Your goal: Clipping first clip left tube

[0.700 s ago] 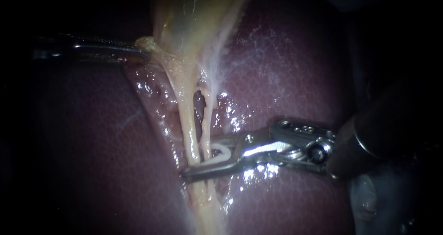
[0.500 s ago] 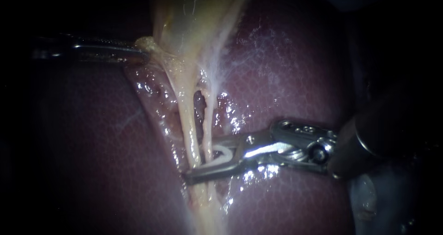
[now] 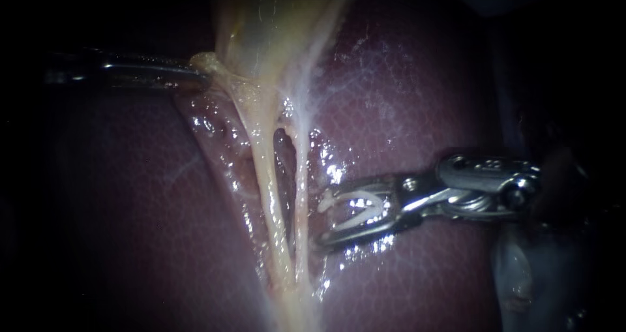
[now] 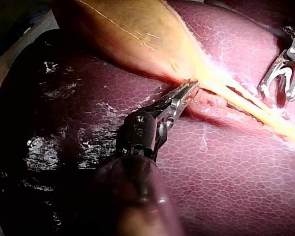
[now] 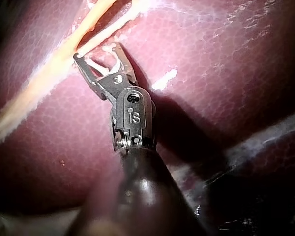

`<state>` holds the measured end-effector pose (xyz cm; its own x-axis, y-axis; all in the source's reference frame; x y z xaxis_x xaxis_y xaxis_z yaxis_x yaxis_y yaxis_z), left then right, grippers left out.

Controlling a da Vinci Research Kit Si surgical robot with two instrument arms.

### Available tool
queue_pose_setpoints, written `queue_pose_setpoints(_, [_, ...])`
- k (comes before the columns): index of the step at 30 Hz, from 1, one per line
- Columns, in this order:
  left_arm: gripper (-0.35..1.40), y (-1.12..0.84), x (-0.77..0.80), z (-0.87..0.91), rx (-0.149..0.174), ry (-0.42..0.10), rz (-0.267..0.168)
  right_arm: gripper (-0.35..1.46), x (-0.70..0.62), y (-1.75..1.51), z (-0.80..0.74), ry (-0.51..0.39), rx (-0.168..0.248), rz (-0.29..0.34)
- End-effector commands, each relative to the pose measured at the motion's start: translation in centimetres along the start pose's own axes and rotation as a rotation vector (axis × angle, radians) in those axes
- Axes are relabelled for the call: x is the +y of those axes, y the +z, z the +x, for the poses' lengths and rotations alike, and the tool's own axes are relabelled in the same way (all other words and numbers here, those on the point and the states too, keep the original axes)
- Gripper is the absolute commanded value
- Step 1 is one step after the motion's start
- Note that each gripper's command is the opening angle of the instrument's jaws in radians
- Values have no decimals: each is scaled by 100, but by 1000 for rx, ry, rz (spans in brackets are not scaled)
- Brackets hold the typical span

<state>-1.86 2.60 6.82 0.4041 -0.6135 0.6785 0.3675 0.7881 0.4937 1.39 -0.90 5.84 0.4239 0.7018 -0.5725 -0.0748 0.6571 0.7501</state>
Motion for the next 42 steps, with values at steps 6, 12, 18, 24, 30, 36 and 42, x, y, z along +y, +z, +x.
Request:
queue_pose_setpoints(6, [-35,1,0,0,0,0,0,49,-18,-13,31,-2,15,17])
queue_pose_setpoints(12, [-35,1,0,0,0,0,-1,49,-34,14,38,-5,34,62])
queue_pose_setpoints(18, [-35,2,0,0,0,0,-1,49,-30,40,21,-25,30,85])
queue_pose_setpoints(24, [-35,2,0,0,0,0,-1,49,-16,61,-4,6,28,106])
queue_pose_setpoints(30, [-35,2,0,0,0,0,-1,49,8,69,-22,28,26,117])
queue_pose_setpoints(36, [-35,1,0,0,0,0,-1,49,26,70,-28,59,44,152])
queue_pose_setpoints(42, [-35,2,0,0,0,0,-1,49,32,77,-26,79,64,226])
